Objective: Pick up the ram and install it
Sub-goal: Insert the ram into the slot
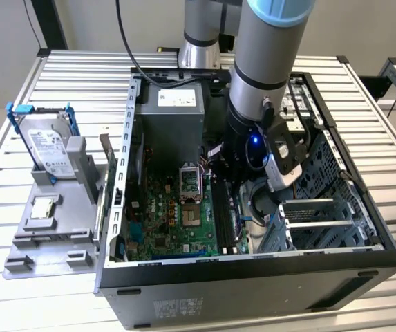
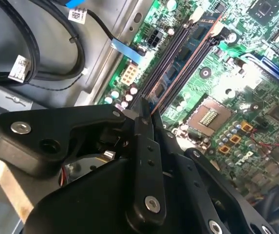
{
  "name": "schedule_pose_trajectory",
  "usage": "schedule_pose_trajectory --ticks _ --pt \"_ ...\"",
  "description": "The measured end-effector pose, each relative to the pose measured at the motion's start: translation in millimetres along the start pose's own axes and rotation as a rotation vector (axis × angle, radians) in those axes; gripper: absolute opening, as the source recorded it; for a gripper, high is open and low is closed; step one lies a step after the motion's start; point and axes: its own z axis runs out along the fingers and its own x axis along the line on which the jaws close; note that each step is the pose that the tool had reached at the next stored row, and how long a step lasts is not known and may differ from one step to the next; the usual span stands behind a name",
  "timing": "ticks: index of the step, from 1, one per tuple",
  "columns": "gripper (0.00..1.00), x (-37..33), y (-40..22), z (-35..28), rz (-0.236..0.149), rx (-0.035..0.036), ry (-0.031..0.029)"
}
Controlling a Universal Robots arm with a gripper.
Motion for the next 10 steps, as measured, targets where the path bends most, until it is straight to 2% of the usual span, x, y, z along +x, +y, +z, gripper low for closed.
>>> schedule_pose_trajectory --ticks 4,10 --pt "0.0 0.0 0.9 7.3 0.0 -0.0001 0.0001" --pt "0.0 -1.8 7.6 18.3 0.0 0.0016 0.0001"
